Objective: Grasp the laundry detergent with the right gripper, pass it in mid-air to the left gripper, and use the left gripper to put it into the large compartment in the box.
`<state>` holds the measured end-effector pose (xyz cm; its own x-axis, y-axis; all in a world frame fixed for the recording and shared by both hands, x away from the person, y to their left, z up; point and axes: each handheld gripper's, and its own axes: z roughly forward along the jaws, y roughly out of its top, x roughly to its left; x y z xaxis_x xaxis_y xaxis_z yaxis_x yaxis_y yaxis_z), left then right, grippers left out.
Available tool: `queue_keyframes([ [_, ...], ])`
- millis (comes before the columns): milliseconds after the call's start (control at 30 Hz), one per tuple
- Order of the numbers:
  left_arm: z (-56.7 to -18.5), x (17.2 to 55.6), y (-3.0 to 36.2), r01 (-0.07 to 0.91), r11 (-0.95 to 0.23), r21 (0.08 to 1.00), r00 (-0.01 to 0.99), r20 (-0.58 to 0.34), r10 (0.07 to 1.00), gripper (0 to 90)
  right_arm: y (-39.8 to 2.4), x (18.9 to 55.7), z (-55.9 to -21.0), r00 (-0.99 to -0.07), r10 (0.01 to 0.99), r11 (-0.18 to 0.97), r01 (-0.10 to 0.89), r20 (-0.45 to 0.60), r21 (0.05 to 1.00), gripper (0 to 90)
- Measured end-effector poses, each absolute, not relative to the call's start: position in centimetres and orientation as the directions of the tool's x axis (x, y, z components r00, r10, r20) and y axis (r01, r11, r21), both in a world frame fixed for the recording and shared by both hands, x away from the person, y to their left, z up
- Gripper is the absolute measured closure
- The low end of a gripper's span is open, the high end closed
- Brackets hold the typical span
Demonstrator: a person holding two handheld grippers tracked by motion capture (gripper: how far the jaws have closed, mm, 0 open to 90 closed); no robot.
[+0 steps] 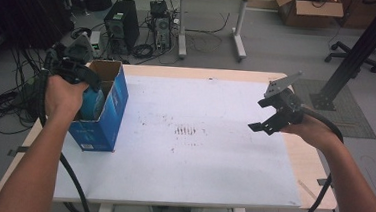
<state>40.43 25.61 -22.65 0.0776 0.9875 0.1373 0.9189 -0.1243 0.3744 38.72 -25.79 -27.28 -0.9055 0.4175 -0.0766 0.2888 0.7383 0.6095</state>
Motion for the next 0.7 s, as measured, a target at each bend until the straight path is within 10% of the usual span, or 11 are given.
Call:
queue_keyframes([
  [700,-26.9,40.7,25.9,0.930,-0.120,0.349,0.084,0.116,0.990,37.8,-26.3,38.7,-27.9,-0.898,0.435,0.728,0.309,-0.063,0.612,8.8],
])
